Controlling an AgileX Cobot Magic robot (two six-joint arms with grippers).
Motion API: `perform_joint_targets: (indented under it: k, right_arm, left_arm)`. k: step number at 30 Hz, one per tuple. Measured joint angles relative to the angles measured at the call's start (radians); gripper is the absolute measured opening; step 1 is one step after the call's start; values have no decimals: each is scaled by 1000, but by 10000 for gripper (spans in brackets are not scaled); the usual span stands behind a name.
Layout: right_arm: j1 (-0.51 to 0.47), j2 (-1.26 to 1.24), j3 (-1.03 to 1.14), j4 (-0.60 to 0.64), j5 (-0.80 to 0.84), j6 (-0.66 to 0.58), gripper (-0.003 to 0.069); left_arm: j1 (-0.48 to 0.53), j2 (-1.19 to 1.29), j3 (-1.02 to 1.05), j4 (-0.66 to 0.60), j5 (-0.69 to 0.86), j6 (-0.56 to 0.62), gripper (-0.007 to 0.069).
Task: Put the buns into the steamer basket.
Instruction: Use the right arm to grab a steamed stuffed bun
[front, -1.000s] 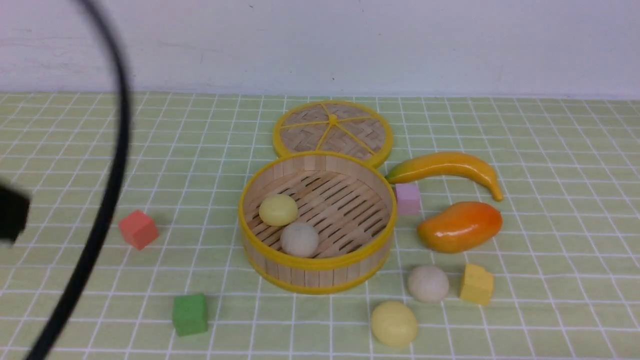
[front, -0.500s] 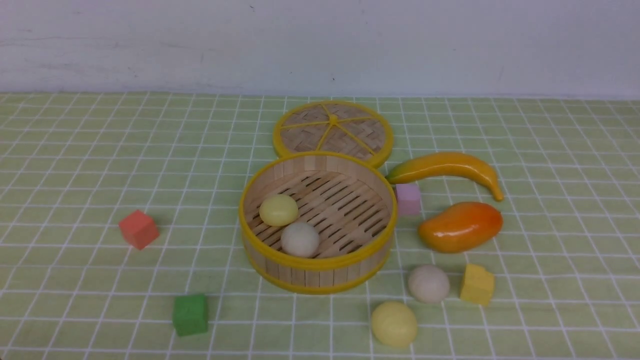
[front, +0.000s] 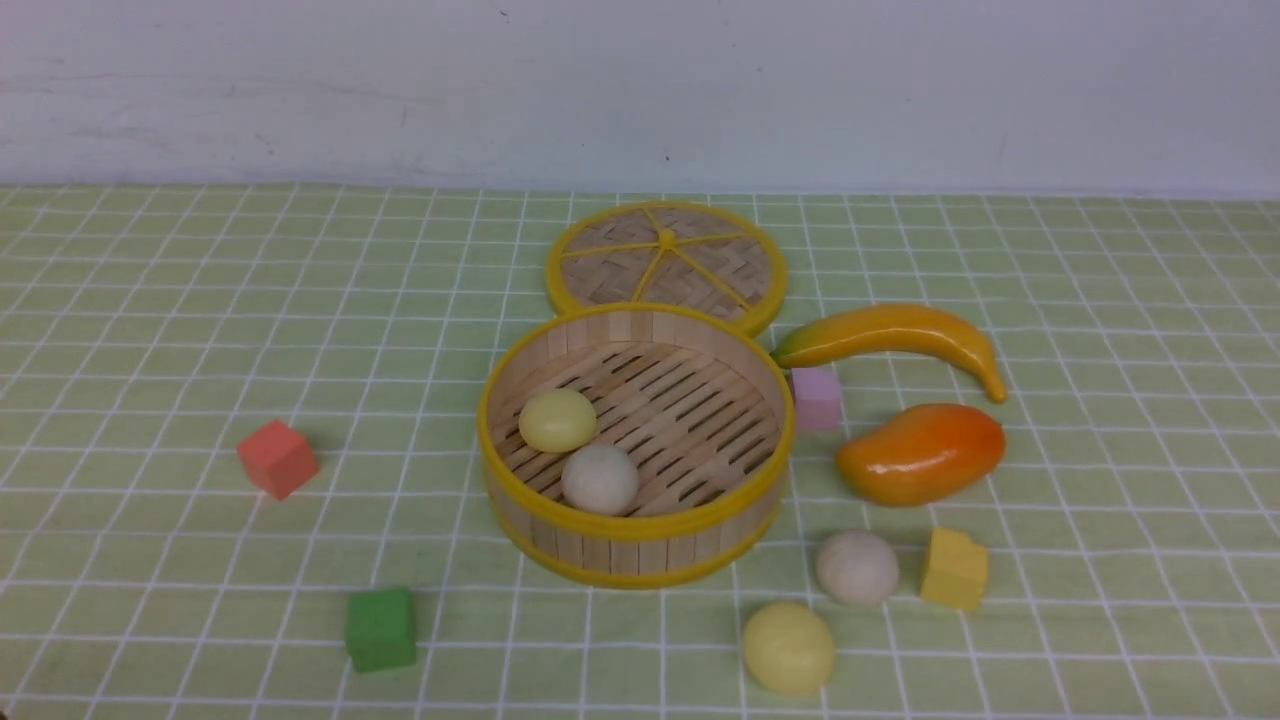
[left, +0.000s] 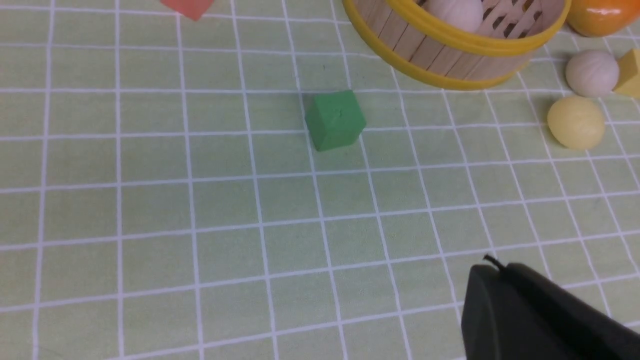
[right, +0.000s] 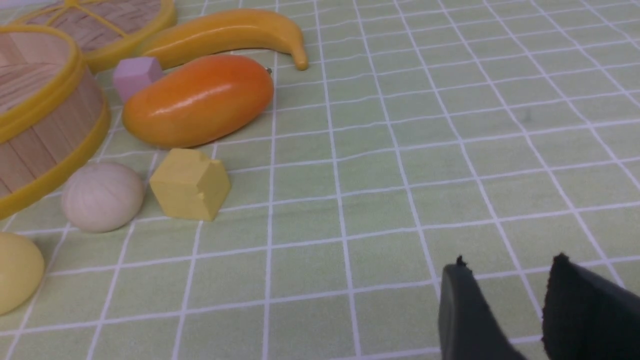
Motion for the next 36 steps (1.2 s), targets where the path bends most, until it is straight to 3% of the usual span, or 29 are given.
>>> perform_joint_targets:
  k: [7, 14, 19, 27, 36]
  right_arm:
    - [0, 0, 0, 0, 0, 0, 241]
    - [0, 0, 0, 0, 0, 0, 241]
    - [0, 0, 0, 0, 0, 0, 241]
    - [0, 0, 0, 0, 0, 0, 241]
    - [0, 0, 0, 0, 0, 0, 241]
  left_arm:
    - [9, -40, 43, 17, -110, 0, -13]
    - [193, -335, 250, 67, -370, -2, -13]
    - [278, -427, 425, 95, -418, -4, -13]
    - [291, -427, 645, 115, -590, -4, -13]
    - [291, -427, 699, 115, -620, -4, -8]
